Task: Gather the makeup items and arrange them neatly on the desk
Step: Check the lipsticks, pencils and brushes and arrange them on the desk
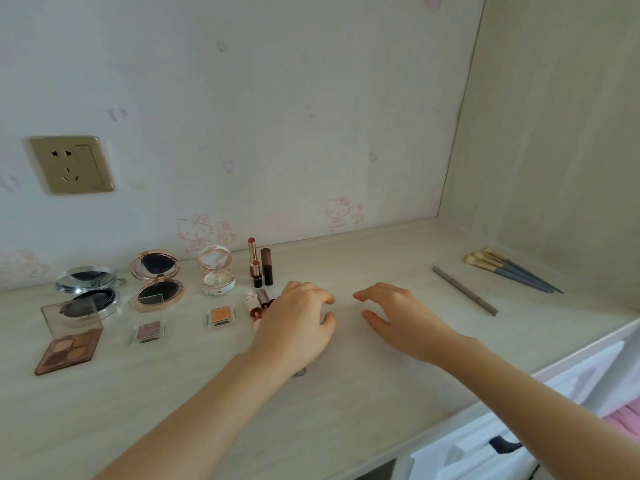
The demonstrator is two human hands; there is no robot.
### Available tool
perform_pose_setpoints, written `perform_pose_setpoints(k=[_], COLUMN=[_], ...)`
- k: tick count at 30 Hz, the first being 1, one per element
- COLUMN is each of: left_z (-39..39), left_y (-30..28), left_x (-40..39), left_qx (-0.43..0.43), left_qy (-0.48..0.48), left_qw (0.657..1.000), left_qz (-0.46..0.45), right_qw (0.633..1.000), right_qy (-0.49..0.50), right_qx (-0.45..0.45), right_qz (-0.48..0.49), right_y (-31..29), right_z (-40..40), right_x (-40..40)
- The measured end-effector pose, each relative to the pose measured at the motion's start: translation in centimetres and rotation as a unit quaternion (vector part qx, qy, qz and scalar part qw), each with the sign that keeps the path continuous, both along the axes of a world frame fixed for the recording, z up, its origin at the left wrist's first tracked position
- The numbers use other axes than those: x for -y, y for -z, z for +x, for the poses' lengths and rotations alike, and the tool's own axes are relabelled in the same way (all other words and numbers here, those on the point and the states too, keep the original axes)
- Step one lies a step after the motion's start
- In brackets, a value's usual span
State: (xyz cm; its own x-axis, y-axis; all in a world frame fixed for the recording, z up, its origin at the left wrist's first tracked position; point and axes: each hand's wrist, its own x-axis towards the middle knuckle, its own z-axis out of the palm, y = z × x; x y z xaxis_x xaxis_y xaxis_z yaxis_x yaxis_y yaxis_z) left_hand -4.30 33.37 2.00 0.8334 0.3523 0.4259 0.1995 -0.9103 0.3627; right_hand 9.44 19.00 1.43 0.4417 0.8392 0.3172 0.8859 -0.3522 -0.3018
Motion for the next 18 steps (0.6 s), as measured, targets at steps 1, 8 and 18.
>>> perform_pose_setpoints(k=[1, 8, 18], left_z=[0.7, 8.1, 17.7], left_y=[-0.1, -0.9, 1.2], left_x=[0.2, 3.2, 8.2], left_qx=[-0.007, -0.053, -0.085], left_qy=[0.011, 0.091, 0.197], left_qw=[1.0, 0.994, 0.977], left_qz=[-0.003, -0.001, 0.008], right_qw=[1.0, 0.99, 0.968], right_qy=[0.012, 0.111, 0.242], right_qx=[0.009, 0.08, 0.069], right_qz=[-0.01, -0.017, 0.006], right_y=[-0.1, -0.7, 1.5], right_z=[0.6, 5.1, 10.3], right_x=[0.9, 6.7, 11.8])
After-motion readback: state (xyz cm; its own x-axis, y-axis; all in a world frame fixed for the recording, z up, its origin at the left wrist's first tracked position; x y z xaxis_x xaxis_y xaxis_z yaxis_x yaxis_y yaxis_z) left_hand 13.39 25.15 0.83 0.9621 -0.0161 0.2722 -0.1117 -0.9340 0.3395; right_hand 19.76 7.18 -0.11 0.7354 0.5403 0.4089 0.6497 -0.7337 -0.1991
